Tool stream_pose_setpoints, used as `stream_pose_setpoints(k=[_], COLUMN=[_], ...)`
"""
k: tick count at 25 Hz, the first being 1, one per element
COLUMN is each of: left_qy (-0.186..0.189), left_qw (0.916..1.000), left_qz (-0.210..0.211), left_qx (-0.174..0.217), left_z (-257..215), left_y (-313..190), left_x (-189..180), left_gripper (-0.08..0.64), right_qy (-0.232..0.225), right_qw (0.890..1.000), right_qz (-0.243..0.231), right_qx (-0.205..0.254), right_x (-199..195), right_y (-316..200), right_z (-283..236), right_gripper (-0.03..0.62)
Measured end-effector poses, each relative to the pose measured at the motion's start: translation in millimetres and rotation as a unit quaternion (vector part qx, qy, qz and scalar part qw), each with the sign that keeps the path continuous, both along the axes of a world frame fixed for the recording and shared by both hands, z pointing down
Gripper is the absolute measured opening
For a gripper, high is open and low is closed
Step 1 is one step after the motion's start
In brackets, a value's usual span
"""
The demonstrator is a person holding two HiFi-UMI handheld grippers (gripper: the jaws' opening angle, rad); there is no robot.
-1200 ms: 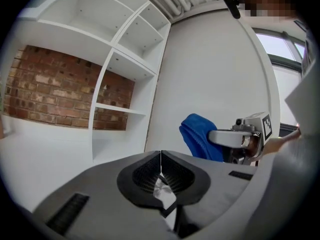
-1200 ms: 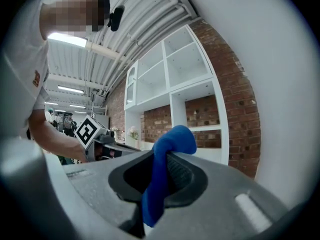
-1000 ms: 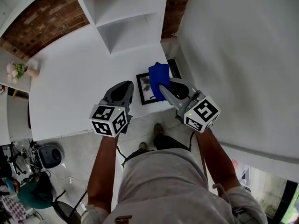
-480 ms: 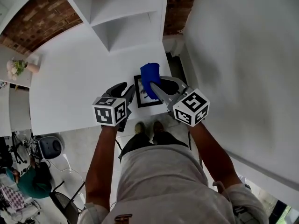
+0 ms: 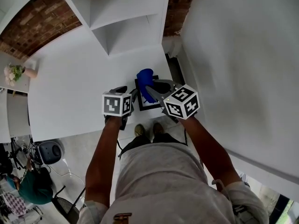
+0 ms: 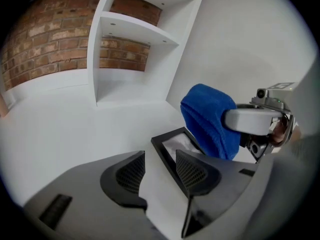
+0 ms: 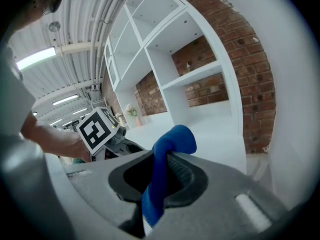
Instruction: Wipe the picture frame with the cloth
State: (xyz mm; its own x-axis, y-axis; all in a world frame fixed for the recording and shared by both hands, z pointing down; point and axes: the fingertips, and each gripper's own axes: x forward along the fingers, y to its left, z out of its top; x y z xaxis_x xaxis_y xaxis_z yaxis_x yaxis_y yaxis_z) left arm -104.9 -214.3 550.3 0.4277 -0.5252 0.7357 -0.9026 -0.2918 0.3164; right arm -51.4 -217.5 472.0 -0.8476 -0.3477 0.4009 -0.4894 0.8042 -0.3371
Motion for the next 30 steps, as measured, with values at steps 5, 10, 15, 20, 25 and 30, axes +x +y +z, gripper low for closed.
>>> stream_pose_setpoints(k=[5, 10, 15, 20, 25, 30], left_qy=[0.001, -0.004, -0.002, -0.002, 0.006, 0.007], left_qw=[0.9996, 0.9988, 0.9983, 0.9981, 0.9983, 0.9986], left_qz=[0.009, 0.022, 0.026, 0.030, 0.022, 0.018], left_qx=[-0.028, -0.044, -0.052, -0.055, -0.054, -0.049], left_z=[13.1, 26.1, 32.4, 32.8, 35.9, 36.0], left_y=[-0.1, 1.2, 3.4, 3.1, 2.5, 1.9], left_x=[1.0, 3.8, 2.8, 2.2, 0.9, 0.2], left_gripper=[0.187, 0.187, 0.187, 0.198, 0.215, 0.216], right_qy=[0.034, 0.068, 0.083, 0.108, 0.136, 0.142], right_qw=[0.999, 0.995, 0.993, 0.989, 0.984, 0.982], right_qz=[-0.010, -0.026, -0.035, -0.026, 0.005, 0.037], right_qx=[-0.032, -0.062, -0.081, -0.099, -0.112, -0.118], right_x=[-14.8, -22.7, -31.2, -32.8, -17.9, 8.1], right_y=[-7.0, -13.3, -14.6, -18.7, -27.2, -34.9], right_z=[17.8, 38.2, 50.9, 69.2, 85.6, 88.5], right_gripper=[0.048, 0.048, 0.048, 0.048, 0.048, 0.048])
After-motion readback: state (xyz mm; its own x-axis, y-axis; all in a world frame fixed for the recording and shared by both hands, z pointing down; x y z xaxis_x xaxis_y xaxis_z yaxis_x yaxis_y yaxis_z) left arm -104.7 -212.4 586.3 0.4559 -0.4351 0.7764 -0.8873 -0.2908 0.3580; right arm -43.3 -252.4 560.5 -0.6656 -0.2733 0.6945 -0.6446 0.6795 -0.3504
